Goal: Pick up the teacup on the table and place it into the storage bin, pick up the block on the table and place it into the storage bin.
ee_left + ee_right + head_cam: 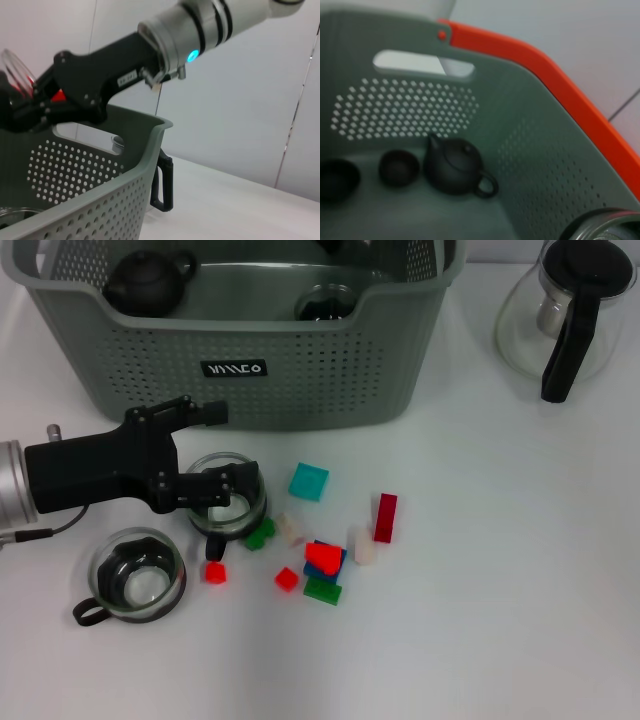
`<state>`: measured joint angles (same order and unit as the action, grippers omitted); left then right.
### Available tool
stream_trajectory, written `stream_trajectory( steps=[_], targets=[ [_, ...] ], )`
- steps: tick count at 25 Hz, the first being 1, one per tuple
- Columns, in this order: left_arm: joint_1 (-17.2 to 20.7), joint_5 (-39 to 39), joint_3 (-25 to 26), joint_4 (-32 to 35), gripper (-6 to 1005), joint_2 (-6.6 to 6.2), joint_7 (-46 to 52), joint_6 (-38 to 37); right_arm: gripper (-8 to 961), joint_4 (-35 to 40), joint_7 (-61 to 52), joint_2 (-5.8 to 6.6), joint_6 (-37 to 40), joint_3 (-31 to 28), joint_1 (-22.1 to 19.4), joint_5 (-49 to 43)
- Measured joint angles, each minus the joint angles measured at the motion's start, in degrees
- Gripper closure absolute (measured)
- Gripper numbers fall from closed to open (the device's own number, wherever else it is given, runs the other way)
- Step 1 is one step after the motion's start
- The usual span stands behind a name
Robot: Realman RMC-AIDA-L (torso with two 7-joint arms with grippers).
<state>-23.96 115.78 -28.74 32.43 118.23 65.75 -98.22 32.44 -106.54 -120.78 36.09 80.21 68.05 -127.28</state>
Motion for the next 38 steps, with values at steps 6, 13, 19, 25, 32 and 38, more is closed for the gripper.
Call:
stream_trajectory(
  steps=[6,13,19,25,32,38],
  targets=[
    [0.0,0.0,0.0,0.0,66,0.14,0.0,0.4,897,-2.0,-0.1,-0.09,-3.0,2.9,-0.2,0.0],
    [0.0,-0.1,0.0,0.0,66,0.16,0.5,0.5,897,-2.7,-0.4,-0.12,-3.2,3.5,-0.6,0.0],
    [-0.1,-0.1,0.0,0.0,66,0.17,0.5,0.5,898,-2.9,-0.5,-0.07,-3.2,3.6,-0.7,0.0],
    [-0.1,-0.1,0.0,0.0,66,0.17,0.6,0.5,898,-2.9,-0.7,-0.04,-3.1,3.6,-0.7,0.0],
    [-0.1,-0.1,0.0,0.0,66,0.17,0.6,0.5,897,-2.0,-0.8,-0.06,-3.0,3.4,-1.3,0.0],
    [-0.1,-0.5,0.0,0.0,66,0.17,0.9,0.5,797,-1.5,-2.8,0.22,-3.2,3.2,-1.4,-0.3]
  ],
)
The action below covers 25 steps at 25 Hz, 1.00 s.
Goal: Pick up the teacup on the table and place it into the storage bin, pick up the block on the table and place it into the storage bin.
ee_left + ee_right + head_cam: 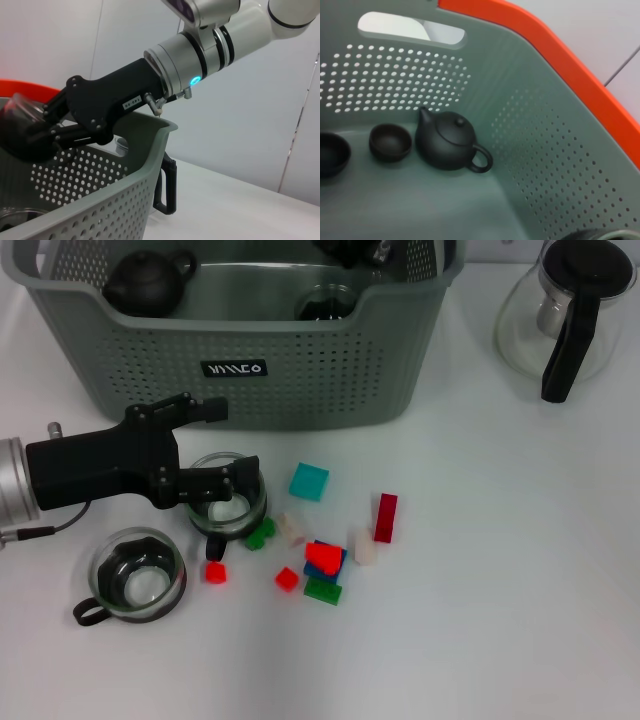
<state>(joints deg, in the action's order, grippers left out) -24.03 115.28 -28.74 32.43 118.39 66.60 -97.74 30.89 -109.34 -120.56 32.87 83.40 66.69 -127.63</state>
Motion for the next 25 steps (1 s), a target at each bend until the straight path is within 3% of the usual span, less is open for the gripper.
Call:
stream_trajectory(
  steps=[4,10,13,19,25],
  targets=[
    [0.1,0.0,0.0,0.0,66,-0.06,0.0,0.0,731,1.1,-0.8,0.15,0.7,-0.1,-0.3,-0.2],
    [0.3,-0.1,0.0,0.0,66,-0.34,0.0,-0.8,524,5.1,-2.0,0.26,0.8,-0.2,-1.6,-0.6],
    [0.4,-0.3,1.4,0.0,66,-0.43,0.0,-1.1,276,10.4,-6.4,0.39,1.4,-0.5,-3.2,-3.9],
    [0.6,-0.3,2.7,0.2,66,-0.90,0.0,-3.0,206,20.7,-9.2,0.43,5.8,-4.3,-6.7,-6.1],
    [0.6,-0.1,2.9,0.5,66,-1.64,0.3,-3.9,147,34.9,-5.9,0.50,19.2,-9.8,-14.5,2.6]
  ],
)
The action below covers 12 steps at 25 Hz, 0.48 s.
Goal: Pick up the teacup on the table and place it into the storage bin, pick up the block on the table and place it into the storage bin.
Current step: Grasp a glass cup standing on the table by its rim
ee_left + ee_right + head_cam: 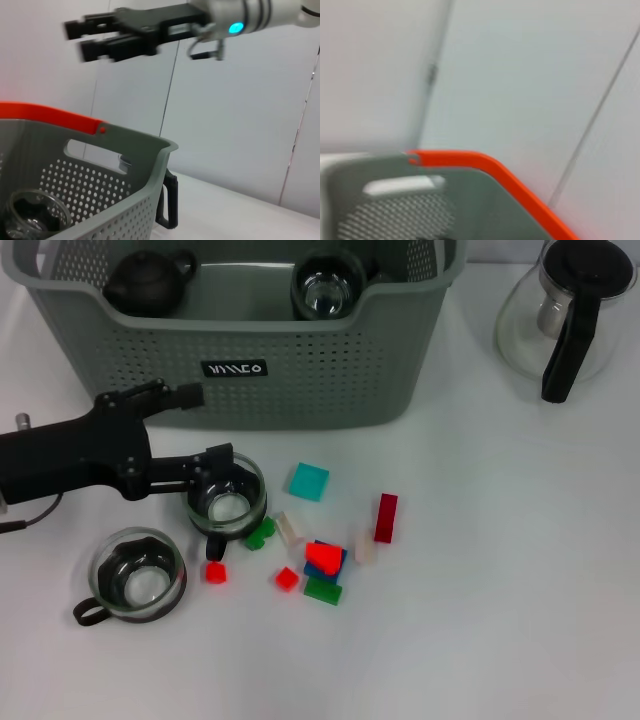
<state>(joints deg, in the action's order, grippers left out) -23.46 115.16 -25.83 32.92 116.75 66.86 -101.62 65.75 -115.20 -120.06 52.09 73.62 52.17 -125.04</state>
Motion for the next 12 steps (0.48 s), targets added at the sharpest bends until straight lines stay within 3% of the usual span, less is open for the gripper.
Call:
stream_trajectory(
  steps=[2,4,5,9,12],
  targets=[
    [0.0,0.3,0.0,0.1,66,-0.31,0.4,-0.4,147,4.4,2.3,0.03,5.5,-1.6,-3.7,4.8],
    [0.0,0.3,0.0,0.1,66,-0.59,0.5,-0.9,147,10.1,6.1,0.01,14.7,-4.0,-10.1,12.4],
    [0.1,0.3,0.0,0.1,66,-0.85,0.6,-1.4,146,10.1,6.1,0.01,14.7,-4.0,-10.1,12.4],
    [0.2,0.5,-0.2,0.3,66,-1.75,1.7,-2.8,146,14.8,12.0,0.01,25.2,-8.3,-18.6,22.7],
    [0.2,0.9,-0.6,0.4,66,-2.21,2.0,-3.6,146,13.2,16.2,0.01,32.9,-12.0,-22.4,27.6]
  ],
)
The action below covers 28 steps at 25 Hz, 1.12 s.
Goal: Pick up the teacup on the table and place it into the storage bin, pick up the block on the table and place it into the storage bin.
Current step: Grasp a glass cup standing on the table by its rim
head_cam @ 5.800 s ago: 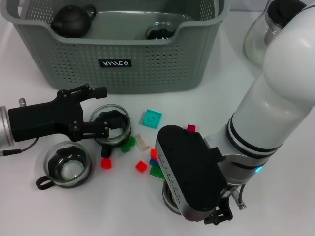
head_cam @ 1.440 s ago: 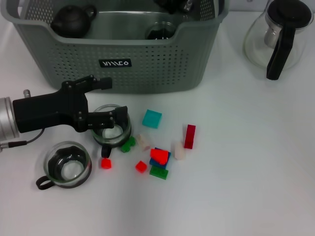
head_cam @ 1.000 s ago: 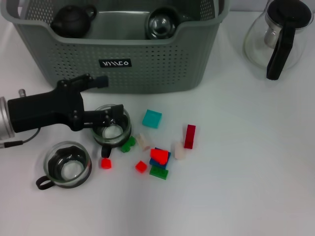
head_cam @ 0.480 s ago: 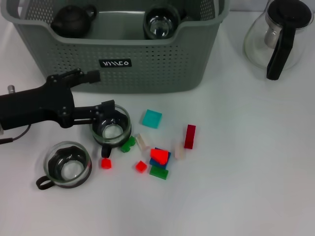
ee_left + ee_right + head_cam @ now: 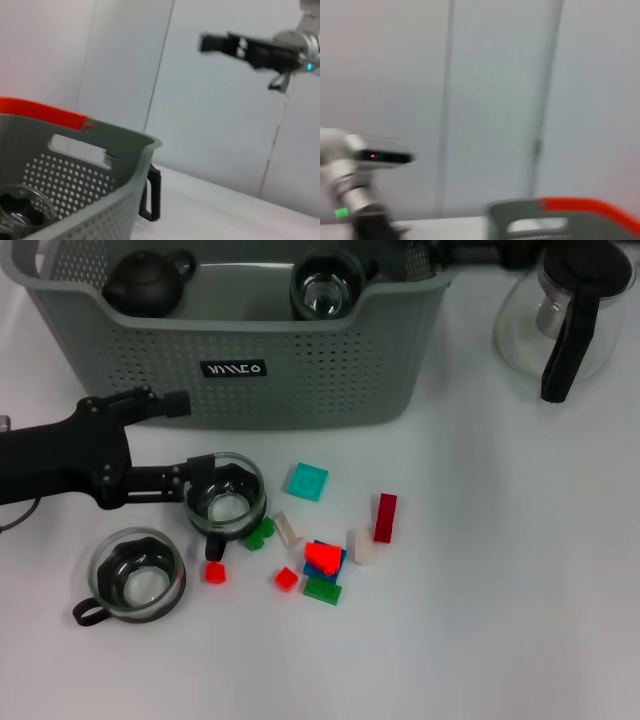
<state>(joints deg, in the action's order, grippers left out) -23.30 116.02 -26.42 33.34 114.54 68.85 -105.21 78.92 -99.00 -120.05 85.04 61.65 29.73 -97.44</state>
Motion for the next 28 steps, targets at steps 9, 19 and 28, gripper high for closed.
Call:
stream_trajectory(
  steps=[9,19,28],
  targets=[
    [-1.3,7.9,-0.7,5.2,66,-0.28,4.2,-2.8,146,-18.2,9.2,0.22,19.2,-4.9,-0.4,0.1],
    [-1.4,19.5,-0.9,16.6,67,0.79,6.1,-7.6,149,-24.8,9.8,0.12,16.0,-5.5,-0.2,0.2],
    [1.2,22.0,-7.1,35.6,77,4.13,11.9,-12.0,154,-31.4,11.0,-0.10,12.4,-5.2,4.6,0.2]
  ],
)
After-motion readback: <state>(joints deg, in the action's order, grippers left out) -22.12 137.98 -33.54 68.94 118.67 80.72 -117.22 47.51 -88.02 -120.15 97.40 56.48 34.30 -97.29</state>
